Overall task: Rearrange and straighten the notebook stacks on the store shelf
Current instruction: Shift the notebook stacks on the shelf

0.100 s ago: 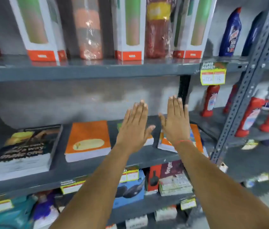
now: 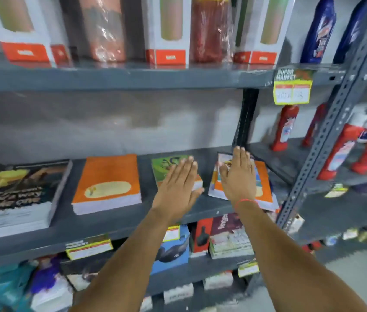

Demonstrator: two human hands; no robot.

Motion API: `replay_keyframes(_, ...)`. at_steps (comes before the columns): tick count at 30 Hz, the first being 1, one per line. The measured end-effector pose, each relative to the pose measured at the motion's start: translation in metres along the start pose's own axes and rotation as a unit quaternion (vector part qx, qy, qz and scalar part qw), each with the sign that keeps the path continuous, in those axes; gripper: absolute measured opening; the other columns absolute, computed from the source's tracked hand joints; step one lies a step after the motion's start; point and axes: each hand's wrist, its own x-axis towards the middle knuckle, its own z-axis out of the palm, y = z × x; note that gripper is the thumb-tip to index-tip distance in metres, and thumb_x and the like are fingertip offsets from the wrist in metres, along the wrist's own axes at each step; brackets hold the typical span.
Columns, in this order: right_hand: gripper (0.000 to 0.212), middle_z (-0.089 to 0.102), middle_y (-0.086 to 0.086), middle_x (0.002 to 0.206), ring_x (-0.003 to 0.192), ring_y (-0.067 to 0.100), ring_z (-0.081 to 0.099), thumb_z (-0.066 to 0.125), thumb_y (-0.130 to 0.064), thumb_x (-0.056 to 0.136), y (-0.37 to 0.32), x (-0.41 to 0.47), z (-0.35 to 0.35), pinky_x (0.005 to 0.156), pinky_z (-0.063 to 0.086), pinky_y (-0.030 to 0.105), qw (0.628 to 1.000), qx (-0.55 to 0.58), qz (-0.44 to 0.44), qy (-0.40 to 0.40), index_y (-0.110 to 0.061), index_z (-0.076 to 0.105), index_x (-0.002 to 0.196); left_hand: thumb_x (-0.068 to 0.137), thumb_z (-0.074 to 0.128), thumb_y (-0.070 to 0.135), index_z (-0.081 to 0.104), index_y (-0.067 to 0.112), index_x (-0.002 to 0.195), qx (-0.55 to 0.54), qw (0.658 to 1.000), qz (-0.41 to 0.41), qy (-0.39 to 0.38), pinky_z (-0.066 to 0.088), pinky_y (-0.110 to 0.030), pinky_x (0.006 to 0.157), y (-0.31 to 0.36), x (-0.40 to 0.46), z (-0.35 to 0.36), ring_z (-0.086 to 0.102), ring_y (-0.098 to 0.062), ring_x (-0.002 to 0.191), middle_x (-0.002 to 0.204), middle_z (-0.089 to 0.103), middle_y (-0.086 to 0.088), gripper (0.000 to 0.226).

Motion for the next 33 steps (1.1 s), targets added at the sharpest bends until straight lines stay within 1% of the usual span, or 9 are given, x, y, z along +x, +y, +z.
replay_keyframes(3,0.06,0.021,0.014,0.155,0.144,0.027,0.018,0.036,-0.034,0.094,0.037,0.008,0.03,0.117,0.019,0.039,0.992,0.057,0.099,-0.053,-0.006,0.019,0.145,0.077,-0.019,0.057,0.02,0.006,0.145,-0.005,0.991,0.018,-0.134,0.006,-0.032,0.117,0.0,-0.013,0.054,0.017,-0.024,0.145,0.155,0.017,-0.005,0.093)
replay_keyframes(7,0.062,0.018,0.017,0.155,0.144,0.031,0.015,0.033,-0.035,0.095,0.081,0.039,0.05,0.117,0.017,0.04,0.975,0.007,0.175,-0.135,-0.005,0.017,0.146,0.095,-0.003,0.046,0.069,0.012,0.107,0.044,0.975,0.015,-0.219,0.055,-0.033,0.084,-0.007,-0.012,0.103,0.068,-0.019,0.104,0.112,0.072,-0.004,0.081)
replay_keyframes(14,0.076,0.038,0.019,0.143,0.129,0.034,0.04,0.053,-0.045,0.08,0.117,0.093,0.074,0.109,0.035,0.042,0.942,0.001,0.254,-0.219,-0.002,0.03,0.139,0.091,0.001,0.053,0.066,0.017,0.113,0.04,0.976,-0.017,-0.215,0.056,-0.03,0.079,-0.005,-0.005,0.126,0.07,-0.016,0.098,0.113,0.072,0.001,0.078)
replay_keyframes(17,0.076,0.055,0.016,0.126,0.096,0.031,0.062,0.064,-0.045,0.069,0.114,0.11,0.071,0.083,0.054,0.04,0.926,0.003,0.278,-0.257,-0.006,0.042,0.131,0.091,0.001,0.054,0.063,0.017,0.115,0.037,0.972,-0.031,-0.232,0.055,-0.032,0.082,-0.003,-0.005,0.123,0.069,-0.018,0.1,0.114,0.071,0.0,0.076)
replay_keyframes(20,0.08,0.053,0.014,0.127,0.063,0.022,0.058,0.071,-0.038,0.073,0.116,0.122,0.067,0.066,0.055,0.035,0.916,0.008,0.288,-0.279,-0.005,0.033,0.136,0.09,0.003,0.054,0.063,0.016,0.115,0.033,0.973,-0.032,-0.225,0.055,-0.033,0.083,-0.001,-0.004,0.121,0.069,-0.018,0.101,0.114,0.07,-0.001,0.075)
replay_keyframes(24,0.113,0.029,0.016,0.145,0.129,0.035,0.038,0.081,-0.044,0.058,0.13,0.137,0.065,0.098,0.046,0.044,0.915,-0.025,0.285,-0.283,-0.01,0.016,0.144,0.09,0.003,0.055,0.061,0.015,0.117,0.02,0.969,-0.03,-0.244,0.055,-0.034,0.085,0.0,-0.003,0.118,0.068,-0.02,0.103,0.116,0.069,-0.002,0.075)
replay_keyframes(27,0.122,0.035,0.016,0.146,0.134,0.036,0.035,0.086,-0.043,0.047,0.134,0.139,0.062,0.107,0.036,0.048,0.904,-0.007,0.287,-0.318,-0.007,0.018,0.142,0.09,0.005,0.055,0.057,0.014,0.119,0.022,0.97,-0.03,-0.241,0.054,-0.035,0.086,-0.001,-0.004,0.119,0.067,-0.021,0.105,0.118,0.068,-0.004,0.072)
replay_keyframes(30,0.091,0.044,0.014,0.14,0.128,0.035,0.042,0.084,-0.026,0.06,0.134,0.138,0.057,0.107,0.036,0.045,0.902,0.056,0.303,-0.303,0.001,0.034,0.131,0.09,0.005,0.055,0.055,0.014,0.121,0.007,0.97,-0.037,-0.242,0.053,-0.034,0.089,-0.002,-0.005,0.119,0.066,-0.021,0.107,0.12,0.067,-0.003,0.072)
replay_keyframes(33,0.035,0.062,0.017,0.117,0.095,0.031,0.061,0.077,-0.011,0.069,0.146,0.137,0.054,0.093,0.048,0.04,0.877,0.171,0.362,-0.265,-0.001,0.055,0.095,0.09,0.004,0.054,0.06,0.015,0.118,0.006,0.967,-0.041,-0.251,0.053,-0.034,0.088,-0.002,-0.002,0.116,0.067,-0.019,0.106,0.118,0.068,-0.002,0.075)
